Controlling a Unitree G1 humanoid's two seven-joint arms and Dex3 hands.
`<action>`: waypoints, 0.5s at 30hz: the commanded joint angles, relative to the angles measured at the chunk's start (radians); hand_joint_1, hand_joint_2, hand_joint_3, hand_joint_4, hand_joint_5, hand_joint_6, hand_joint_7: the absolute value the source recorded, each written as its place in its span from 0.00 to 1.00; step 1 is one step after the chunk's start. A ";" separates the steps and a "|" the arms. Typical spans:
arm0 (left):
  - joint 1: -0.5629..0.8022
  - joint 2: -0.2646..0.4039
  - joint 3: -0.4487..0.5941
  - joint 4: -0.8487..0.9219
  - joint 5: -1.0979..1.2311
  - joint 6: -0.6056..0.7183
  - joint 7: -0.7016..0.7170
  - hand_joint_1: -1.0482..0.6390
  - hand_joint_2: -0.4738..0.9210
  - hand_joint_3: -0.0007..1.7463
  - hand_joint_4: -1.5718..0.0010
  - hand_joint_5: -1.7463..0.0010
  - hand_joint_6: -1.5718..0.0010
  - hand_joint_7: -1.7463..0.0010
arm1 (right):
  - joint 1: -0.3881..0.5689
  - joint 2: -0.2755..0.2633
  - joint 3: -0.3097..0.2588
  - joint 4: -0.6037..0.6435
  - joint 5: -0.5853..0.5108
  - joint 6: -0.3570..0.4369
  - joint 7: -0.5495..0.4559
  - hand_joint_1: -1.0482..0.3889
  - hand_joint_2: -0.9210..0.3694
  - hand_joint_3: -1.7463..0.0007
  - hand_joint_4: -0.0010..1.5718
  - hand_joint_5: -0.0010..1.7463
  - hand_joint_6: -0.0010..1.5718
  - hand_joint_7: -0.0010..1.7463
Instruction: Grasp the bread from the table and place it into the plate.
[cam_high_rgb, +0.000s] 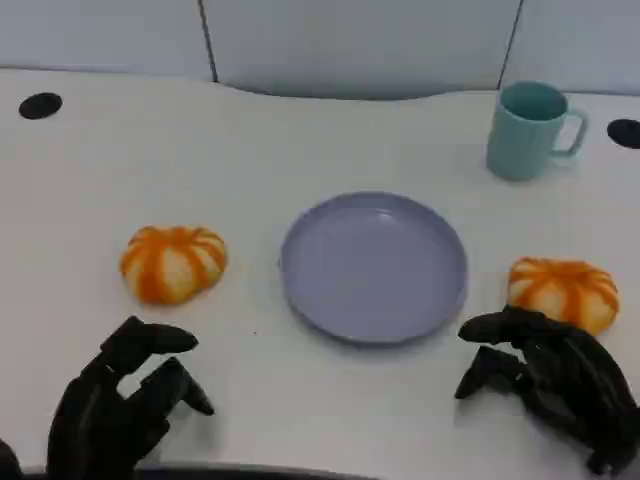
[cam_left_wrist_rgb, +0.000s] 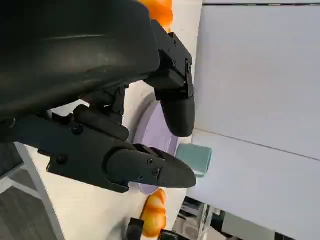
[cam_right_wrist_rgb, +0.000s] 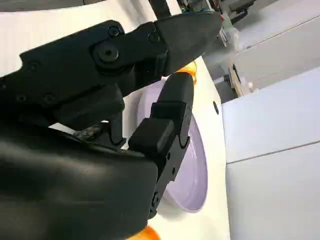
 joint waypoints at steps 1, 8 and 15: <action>0.002 0.010 0.003 -0.002 0.000 -0.005 0.002 0.24 1.00 0.11 0.62 0.01 0.74 0.27 | 0.019 -0.007 -0.002 0.012 -0.002 0.009 -0.007 0.37 0.00 0.96 0.48 0.72 0.56 0.35; 0.000 0.008 0.004 0.002 -0.005 -0.004 0.001 0.24 1.00 0.10 0.62 0.01 0.74 0.27 | 0.019 -0.008 0.000 0.008 -0.001 0.010 -0.003 0.36 0.00 0.95 0.48 0.72 0.57 0.35; 0.002 0.007 0.004 0.000 -0.003 -0.006 0.004 0.24 1.00 0.10 0.63 0.01 0.75 0.27 | 0.018 -0.009 0.001 0.013 -0.004 0.008 -0.007 0.36 0.00 0.95 0.48 0.73 0.56 0.35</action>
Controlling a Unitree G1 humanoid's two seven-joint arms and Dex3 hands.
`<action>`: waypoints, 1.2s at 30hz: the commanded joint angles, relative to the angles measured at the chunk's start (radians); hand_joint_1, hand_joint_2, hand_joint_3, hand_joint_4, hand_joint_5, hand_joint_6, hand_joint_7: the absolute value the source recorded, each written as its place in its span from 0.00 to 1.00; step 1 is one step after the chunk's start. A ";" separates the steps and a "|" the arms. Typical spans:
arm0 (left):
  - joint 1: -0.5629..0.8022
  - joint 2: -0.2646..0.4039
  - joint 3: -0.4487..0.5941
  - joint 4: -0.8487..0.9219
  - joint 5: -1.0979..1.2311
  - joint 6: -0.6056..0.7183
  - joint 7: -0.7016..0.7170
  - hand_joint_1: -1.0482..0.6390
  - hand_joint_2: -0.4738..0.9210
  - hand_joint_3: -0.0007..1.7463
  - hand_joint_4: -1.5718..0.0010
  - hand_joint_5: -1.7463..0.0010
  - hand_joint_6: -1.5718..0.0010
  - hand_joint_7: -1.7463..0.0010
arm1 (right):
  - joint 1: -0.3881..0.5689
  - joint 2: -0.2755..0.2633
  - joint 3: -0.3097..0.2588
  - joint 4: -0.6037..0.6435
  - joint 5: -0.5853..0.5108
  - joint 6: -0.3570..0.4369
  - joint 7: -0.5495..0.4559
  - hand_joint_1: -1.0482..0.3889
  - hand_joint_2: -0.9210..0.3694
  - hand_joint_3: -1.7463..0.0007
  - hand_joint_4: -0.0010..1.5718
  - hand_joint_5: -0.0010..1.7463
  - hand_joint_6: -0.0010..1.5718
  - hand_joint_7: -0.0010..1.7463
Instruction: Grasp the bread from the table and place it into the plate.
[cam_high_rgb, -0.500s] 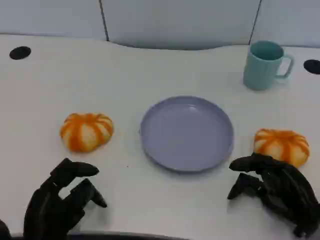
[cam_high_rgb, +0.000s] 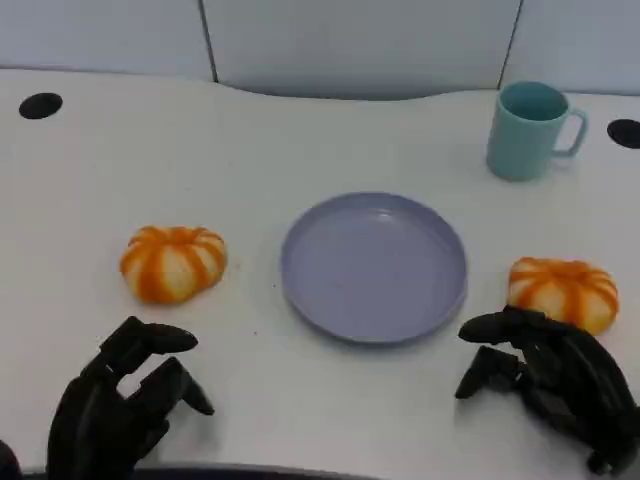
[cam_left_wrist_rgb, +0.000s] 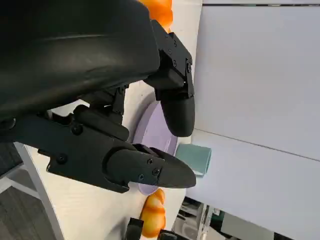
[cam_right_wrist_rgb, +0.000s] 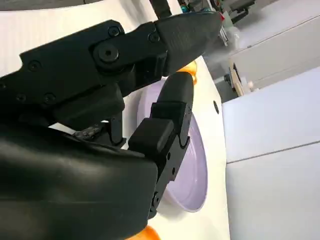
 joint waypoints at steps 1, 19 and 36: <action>0.001 0.008 0.004 0.003 -0.001 -0.009 0.002 0.24 1.00 0.11 0.63 0.01 0.75 0.27 | 0.018 -0.008 -0.005 0.011 0.003 0.018 0.001 0.36 0.00 0.95 0.48 0.73 0.57 0.35; 0.013 0.012 -0.011 -0.046 0.036 -0.069 0.016 0.22 1.00 0.09 0.66 0.01 0.74 0.30 | 0.024 -0.004 -0.003 0.008 0.004 0.008 0.004 0.37 0.00 0.95 0.48 0.71 0.56 0.35; 0.005 0.119 -0.075 -0.192 0.360 -0.248 0.214 0.23 1.00 0.07 0.98 0.15 0.78 0.64 | 0.024 -0.001 -0.001 0.006 0.005 0.004 0.006 0.36 0.00 0.95 0.48 0.71 0.56 0.36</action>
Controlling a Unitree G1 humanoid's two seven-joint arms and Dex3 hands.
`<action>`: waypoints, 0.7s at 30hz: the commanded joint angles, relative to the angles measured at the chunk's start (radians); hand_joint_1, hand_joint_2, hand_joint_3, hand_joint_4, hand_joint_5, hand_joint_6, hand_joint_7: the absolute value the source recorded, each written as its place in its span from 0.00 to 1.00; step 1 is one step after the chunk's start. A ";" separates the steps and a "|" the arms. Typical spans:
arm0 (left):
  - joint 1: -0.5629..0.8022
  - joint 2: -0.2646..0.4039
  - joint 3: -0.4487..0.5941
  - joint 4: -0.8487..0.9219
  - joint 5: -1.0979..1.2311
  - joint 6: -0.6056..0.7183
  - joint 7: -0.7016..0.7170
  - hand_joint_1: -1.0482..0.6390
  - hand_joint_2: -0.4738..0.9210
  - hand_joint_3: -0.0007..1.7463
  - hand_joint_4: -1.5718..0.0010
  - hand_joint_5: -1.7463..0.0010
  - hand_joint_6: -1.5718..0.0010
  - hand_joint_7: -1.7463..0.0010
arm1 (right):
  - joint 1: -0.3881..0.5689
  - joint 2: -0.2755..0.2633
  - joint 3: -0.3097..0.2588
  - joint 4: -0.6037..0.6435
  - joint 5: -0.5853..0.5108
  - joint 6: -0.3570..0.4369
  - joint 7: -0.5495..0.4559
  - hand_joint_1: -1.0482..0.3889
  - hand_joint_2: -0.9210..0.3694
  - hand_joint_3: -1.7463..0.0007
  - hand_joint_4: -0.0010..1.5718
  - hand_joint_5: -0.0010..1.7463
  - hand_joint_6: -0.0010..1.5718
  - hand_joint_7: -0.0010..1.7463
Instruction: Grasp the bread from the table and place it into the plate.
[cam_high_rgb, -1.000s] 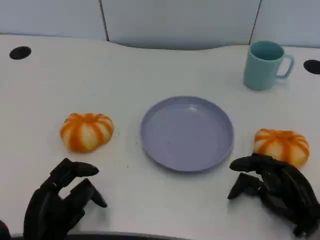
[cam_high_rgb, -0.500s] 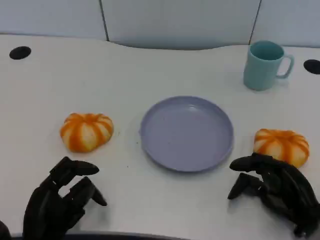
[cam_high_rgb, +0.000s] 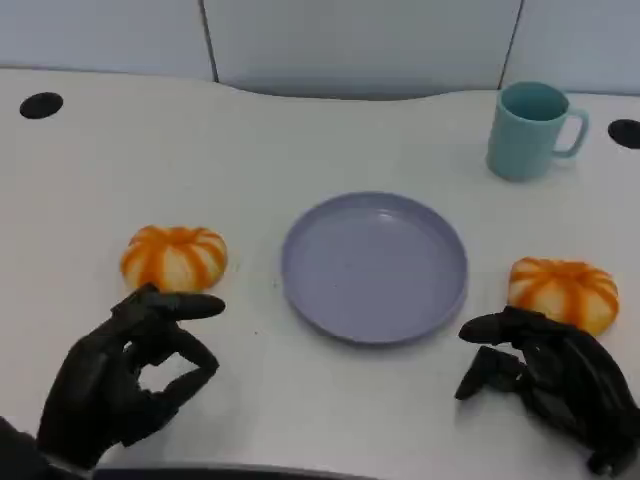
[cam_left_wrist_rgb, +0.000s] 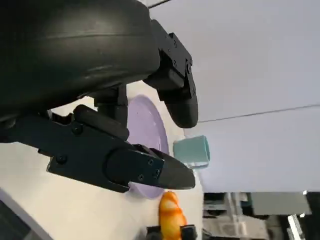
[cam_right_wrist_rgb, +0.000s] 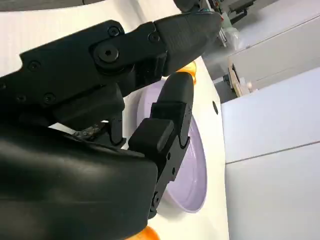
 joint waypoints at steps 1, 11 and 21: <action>0.002 0.055 -0.017 -0.072 0.137 -0.014 0.117 0.23 1.00 0.07 0.99 0.15 0.78 0.66 | 0.022 -0.001 -0.001 0.007 0.000 0.005 0.002 0.37 0.00 0.95 0.48 0.71 0.56 0.36; -0.042 0.176 -0.063 -0.164 0.434 -0.006 0.330 0.24 1.00 0.05 1.00 0.41 0.84 0.81 | 0.030 0.002 0.002 -0.004 -0.005 0.014 -0.010 0.36 0.00 0.96 0.48 0.72 0.56 0.36; -0.042 0.210 -0.106 -0.159 0.436 -0.003 0.389 0.23 1.00 0.05 1.00 0.43 0.83 0.83 | 0.032 0.002 0.004 -0.008 -0.004 0.016 -0.012 0.36 0.00 0.96 0.48 0.72 0.56 0.36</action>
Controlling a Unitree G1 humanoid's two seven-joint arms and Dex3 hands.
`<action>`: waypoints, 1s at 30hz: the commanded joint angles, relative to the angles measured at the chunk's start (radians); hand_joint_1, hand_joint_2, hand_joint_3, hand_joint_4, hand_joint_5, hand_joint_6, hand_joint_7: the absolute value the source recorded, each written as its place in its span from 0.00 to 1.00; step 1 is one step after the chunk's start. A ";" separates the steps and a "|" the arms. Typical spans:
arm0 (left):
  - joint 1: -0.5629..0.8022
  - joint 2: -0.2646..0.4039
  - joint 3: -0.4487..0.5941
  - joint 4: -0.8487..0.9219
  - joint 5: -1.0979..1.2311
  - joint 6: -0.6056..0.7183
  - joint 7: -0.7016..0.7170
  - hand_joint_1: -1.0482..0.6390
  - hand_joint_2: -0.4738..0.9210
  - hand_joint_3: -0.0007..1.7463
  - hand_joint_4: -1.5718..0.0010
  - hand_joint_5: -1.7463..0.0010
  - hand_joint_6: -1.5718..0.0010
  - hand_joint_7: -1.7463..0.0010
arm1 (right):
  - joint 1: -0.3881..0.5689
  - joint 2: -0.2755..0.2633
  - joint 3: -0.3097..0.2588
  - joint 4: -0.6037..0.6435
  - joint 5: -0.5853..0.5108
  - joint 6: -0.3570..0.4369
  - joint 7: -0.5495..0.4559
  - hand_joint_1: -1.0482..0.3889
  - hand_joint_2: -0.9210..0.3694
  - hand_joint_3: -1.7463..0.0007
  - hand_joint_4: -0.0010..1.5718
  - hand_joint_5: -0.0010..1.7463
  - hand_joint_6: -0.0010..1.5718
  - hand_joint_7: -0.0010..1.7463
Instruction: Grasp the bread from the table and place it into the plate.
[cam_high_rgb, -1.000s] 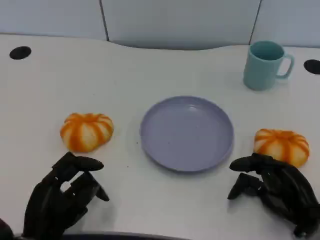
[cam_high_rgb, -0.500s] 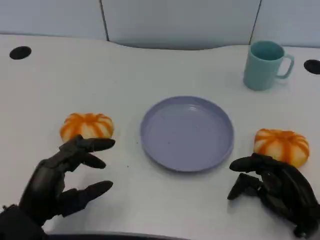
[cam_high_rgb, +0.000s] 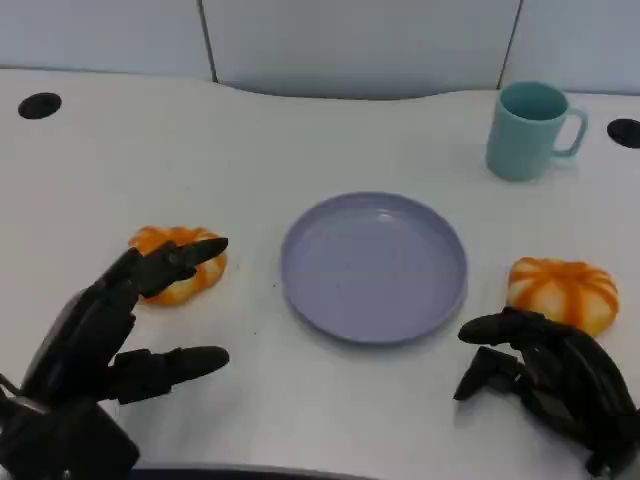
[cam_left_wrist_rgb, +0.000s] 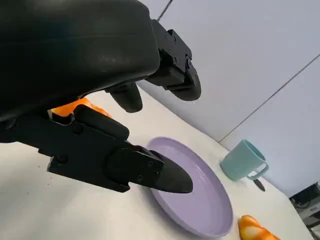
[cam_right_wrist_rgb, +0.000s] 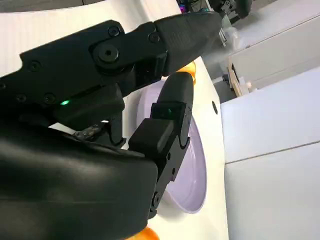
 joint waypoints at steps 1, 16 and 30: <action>-0.003 0.030 -0.011 -0.005 -0.003 -0.006 0.029 0.23 1.00 0.05 1.00 0.43 0.83 0.83 | 0.024 -0.003 0.002 0.005 -0.004 0.015 -0.008 0.36 0.00 0.96 0.48 0.72 0.56 0.36; -0.118 0.189 -0.129 -0.192 0.511 0.273 0.227 0.13 1.00 0.06 0.96 0.89 0.87 1.00 | 0.024 0.000 0.002 0.009 -0.002 0.008 -0.003 0.35 0.00 0.95 0.49 0.72 0.56 0.36; -0.277 0.240 -0.255 -0.080 0.644 0.438 0.218 0.10 1.00 0.06 0.97 0.92 0.91 1.00 | 0.030 -0.004 0.018 -0.009 -0.018 0.010 -0.036 0.35 0.00 0.96 0.48 0.72 0.56 0.37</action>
